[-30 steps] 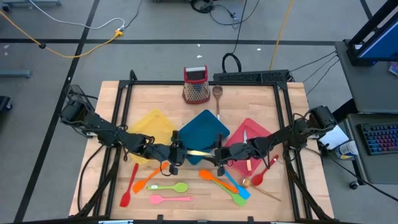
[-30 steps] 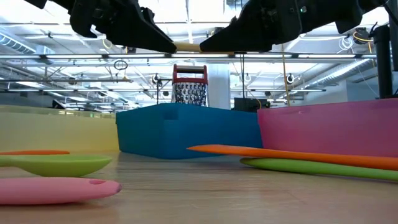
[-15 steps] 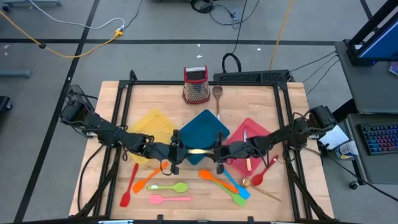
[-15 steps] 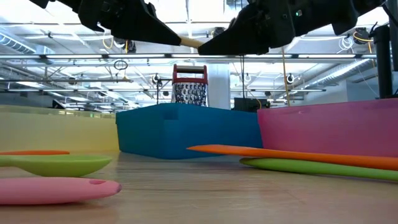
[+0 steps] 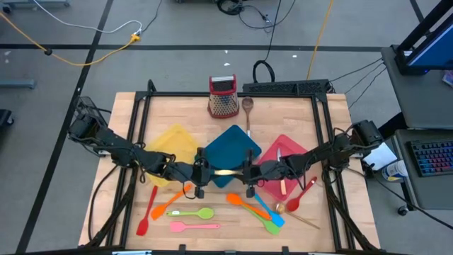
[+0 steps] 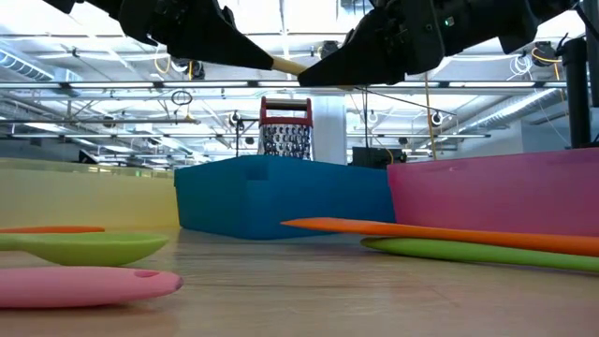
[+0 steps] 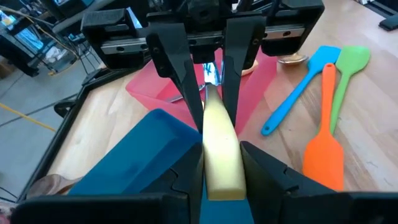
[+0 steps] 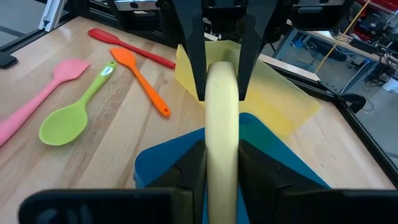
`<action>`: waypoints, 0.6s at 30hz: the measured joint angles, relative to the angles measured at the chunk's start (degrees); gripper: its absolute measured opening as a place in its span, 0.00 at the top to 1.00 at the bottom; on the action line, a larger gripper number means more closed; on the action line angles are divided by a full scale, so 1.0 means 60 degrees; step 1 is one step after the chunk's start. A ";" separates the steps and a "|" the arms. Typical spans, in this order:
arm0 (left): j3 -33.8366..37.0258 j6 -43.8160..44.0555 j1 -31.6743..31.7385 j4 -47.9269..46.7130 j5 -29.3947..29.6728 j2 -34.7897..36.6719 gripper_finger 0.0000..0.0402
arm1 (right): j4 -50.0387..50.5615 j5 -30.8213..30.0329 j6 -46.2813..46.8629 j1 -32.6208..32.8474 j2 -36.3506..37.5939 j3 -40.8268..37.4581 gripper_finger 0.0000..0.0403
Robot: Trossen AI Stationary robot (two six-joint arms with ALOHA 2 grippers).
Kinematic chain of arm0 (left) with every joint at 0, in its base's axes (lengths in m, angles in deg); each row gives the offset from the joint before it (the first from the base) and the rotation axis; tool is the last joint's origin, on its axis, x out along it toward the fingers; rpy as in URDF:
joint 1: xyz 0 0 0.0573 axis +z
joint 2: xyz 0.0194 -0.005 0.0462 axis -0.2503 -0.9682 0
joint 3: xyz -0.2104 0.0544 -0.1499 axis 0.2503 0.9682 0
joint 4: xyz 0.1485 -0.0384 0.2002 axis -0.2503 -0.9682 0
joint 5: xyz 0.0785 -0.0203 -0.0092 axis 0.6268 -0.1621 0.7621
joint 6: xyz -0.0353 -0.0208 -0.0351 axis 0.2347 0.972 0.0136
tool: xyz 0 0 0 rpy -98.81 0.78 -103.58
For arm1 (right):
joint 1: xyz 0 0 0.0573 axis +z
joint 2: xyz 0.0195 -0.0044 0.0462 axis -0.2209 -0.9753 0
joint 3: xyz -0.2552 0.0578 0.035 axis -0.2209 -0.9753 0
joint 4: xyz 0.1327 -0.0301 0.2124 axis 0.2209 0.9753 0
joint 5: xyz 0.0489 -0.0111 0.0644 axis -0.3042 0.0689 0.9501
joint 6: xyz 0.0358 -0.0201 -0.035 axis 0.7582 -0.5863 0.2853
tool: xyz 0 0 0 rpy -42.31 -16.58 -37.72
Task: Pick & Place Kitchen Items
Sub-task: Put the yellow table knife into the red bin
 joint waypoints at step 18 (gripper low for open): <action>0.0000 0.0103 -0.0022 -0.0368 0.0262 0.0000 0.50 | 0.4867 -0.0238 0.1325 0.0012 0.2508 -0.0015 0.84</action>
